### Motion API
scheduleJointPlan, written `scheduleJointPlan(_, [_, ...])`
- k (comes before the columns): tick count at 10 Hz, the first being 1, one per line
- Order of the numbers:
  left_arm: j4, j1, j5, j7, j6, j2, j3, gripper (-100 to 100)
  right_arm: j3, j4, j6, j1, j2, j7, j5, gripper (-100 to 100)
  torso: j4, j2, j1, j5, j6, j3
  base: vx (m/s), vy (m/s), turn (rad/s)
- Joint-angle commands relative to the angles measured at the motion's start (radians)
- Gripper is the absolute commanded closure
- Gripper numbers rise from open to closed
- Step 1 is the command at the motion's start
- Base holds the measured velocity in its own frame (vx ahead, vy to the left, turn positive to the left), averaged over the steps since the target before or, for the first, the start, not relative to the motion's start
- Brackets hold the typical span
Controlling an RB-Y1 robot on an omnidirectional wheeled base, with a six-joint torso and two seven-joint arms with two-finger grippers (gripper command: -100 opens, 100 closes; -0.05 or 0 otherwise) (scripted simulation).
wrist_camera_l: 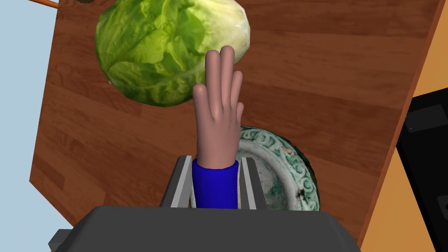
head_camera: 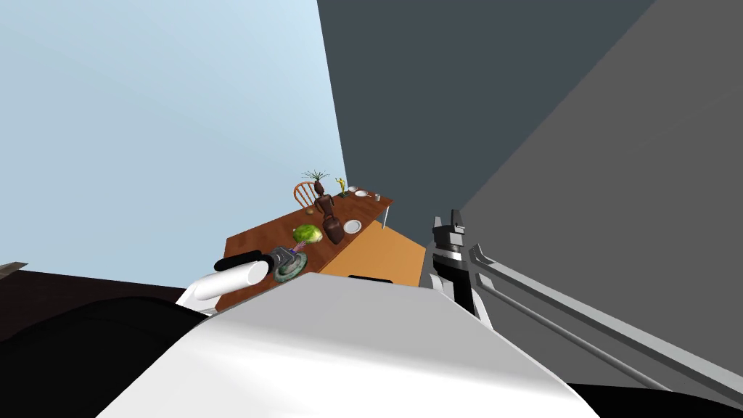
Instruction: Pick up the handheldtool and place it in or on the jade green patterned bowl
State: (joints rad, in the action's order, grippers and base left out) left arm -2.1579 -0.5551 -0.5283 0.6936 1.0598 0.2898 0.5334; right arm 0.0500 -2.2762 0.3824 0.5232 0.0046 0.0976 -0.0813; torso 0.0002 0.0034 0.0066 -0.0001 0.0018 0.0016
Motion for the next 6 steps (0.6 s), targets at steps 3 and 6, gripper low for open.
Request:
scheduleJointPlan(3, [-0.020, -0.028, -0.017, -0.009, 0.063, 0.002, 0.016, 100, 0.000, 0.000, 0.000, 0.000, 0.000, 0.000, 0.000, 0, 0.000, 0.001, -0.002, 0.000, 0.000, 0.000, -0.066, 0.092, -0.058])
scheduleJointPlan(6, [-0.031, -0.049, -0.031, -0.019, 0.114, 0.004, 0.032, 100, 0.000, 0.000, 0.000, 0.000, 0.000, 0.000, 0.000, 0, -0.001, -0.002, -0.002, 0.000, 0.000, -0.001, -0.049, 0.107, -0.066])
